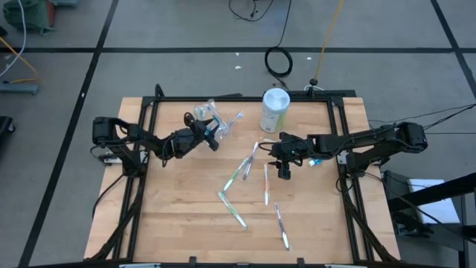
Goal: Pick & Place toothbrushing station
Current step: Put the orange toothbrush into the transparent organizer
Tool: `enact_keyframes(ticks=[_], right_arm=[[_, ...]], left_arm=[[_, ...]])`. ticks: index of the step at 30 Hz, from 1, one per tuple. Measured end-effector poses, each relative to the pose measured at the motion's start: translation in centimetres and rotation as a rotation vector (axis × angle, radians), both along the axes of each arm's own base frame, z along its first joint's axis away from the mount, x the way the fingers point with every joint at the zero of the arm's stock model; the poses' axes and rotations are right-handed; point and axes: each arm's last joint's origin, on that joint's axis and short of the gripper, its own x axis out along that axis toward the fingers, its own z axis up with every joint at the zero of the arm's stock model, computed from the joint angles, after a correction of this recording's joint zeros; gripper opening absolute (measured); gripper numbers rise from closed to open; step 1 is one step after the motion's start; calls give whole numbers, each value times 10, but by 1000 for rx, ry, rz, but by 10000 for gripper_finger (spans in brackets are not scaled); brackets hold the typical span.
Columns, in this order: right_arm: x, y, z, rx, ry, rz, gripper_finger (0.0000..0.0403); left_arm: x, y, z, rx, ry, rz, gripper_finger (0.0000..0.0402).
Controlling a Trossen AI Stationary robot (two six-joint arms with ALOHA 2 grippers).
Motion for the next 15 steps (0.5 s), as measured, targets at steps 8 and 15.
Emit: enact_keyframes(ticks=[8,15], right_arm=[[0,0,0,-1,0,0,171],[0,0,0,-1,0,0,171]], left_arm=[[0,0,1,8,-2,0,161],[-3,-2,19,26,-71,-5,161]])
